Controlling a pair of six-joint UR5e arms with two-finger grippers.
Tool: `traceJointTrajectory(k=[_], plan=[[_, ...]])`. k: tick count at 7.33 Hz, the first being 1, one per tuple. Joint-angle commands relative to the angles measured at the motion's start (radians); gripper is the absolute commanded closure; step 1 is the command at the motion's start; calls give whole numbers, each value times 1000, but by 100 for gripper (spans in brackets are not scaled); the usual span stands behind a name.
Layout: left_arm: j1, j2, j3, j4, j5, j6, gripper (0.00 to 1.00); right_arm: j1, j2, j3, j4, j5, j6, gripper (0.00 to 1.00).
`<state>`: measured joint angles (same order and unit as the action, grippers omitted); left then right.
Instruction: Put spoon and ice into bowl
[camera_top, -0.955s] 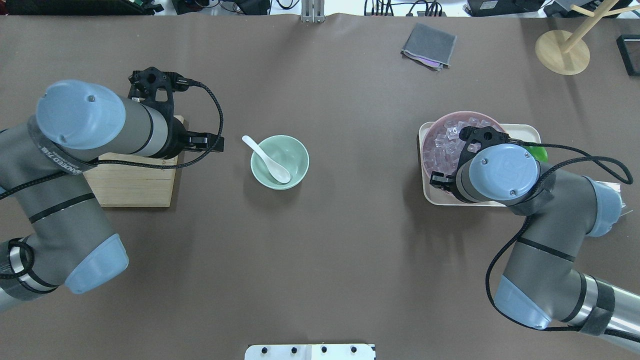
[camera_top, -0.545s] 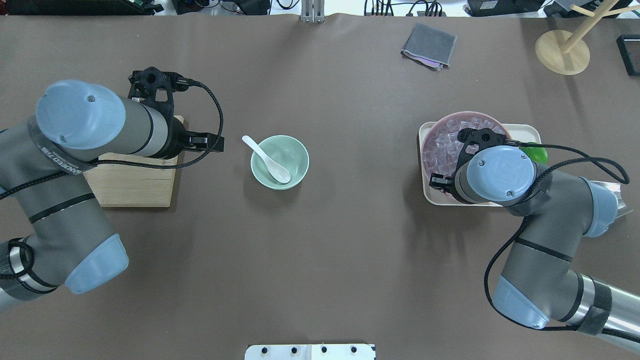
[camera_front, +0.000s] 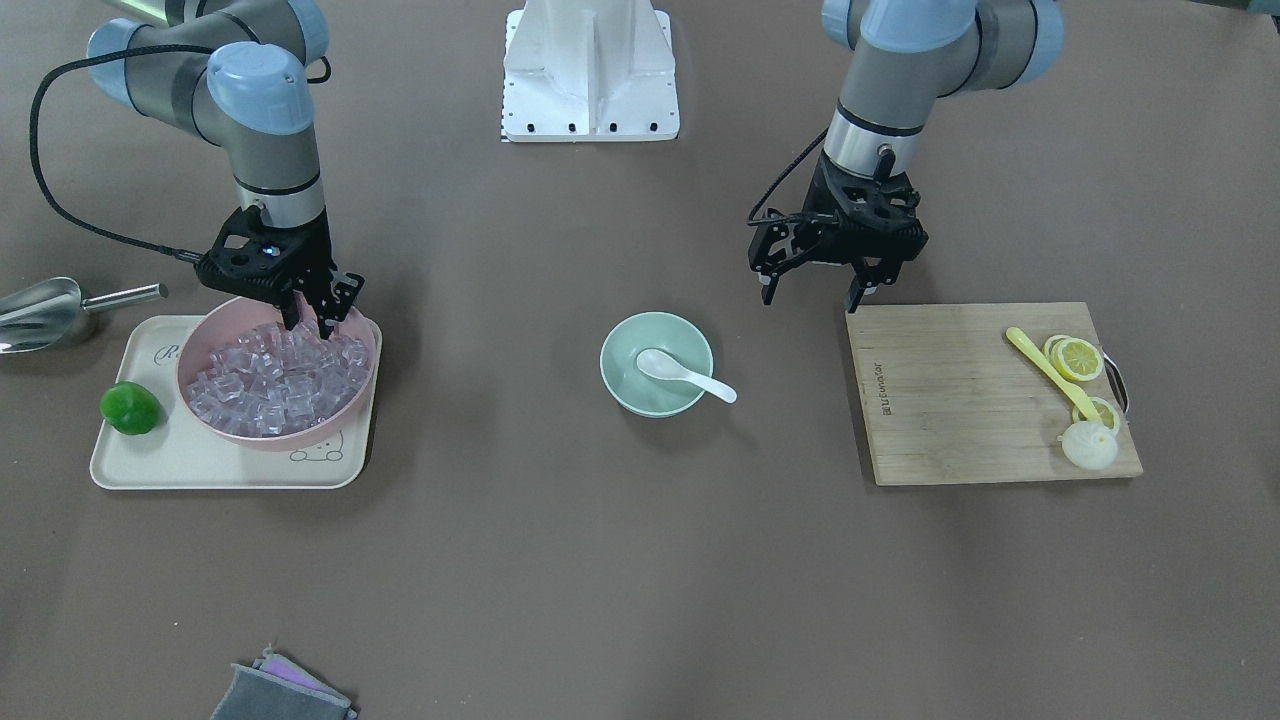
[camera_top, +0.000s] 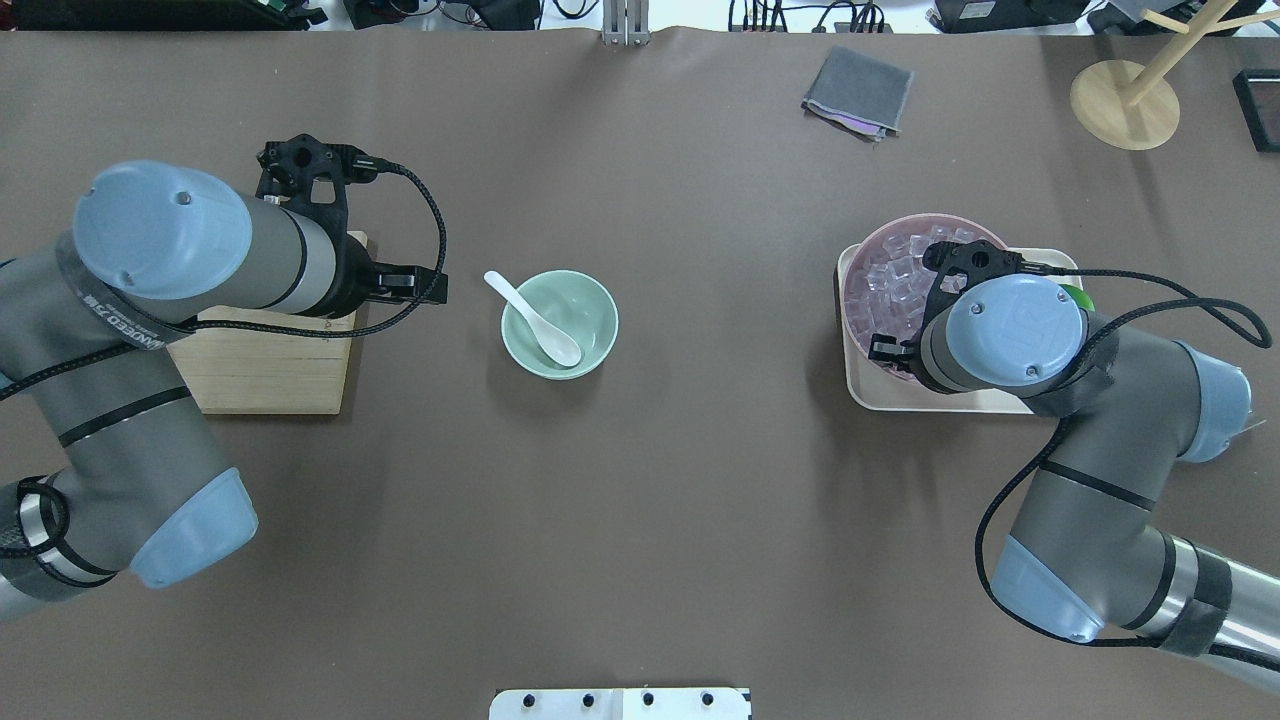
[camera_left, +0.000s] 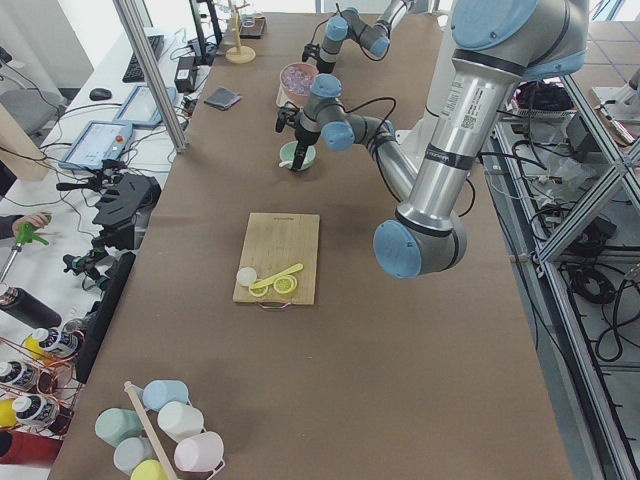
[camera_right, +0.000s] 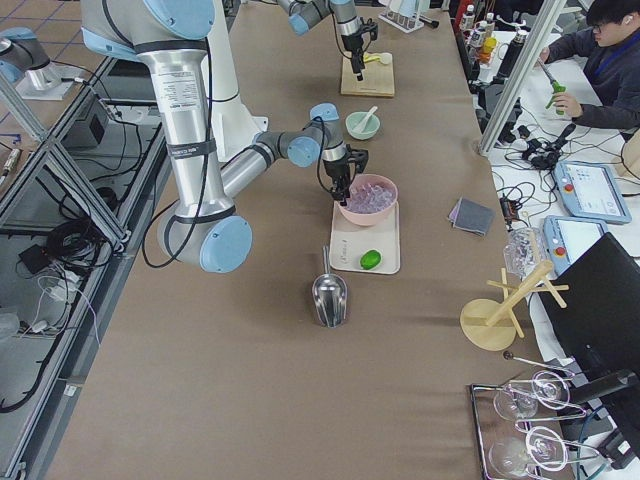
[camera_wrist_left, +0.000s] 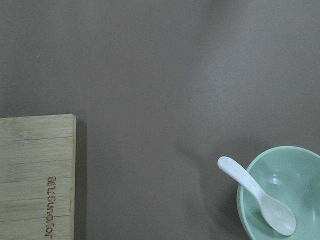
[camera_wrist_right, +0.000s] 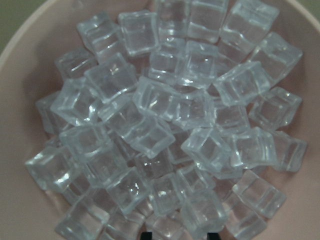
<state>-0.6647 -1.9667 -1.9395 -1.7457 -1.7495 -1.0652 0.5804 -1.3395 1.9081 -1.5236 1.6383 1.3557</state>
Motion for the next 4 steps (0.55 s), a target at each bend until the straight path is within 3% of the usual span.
traceJointTrajectory(k=[1,4], plan=[[2,0,4,0,1,1,2,19,-3,-10,-1,-2,-59,54],[4,-1,8,0,1,1,2,7,3,-47,-1,2,-92,54]])
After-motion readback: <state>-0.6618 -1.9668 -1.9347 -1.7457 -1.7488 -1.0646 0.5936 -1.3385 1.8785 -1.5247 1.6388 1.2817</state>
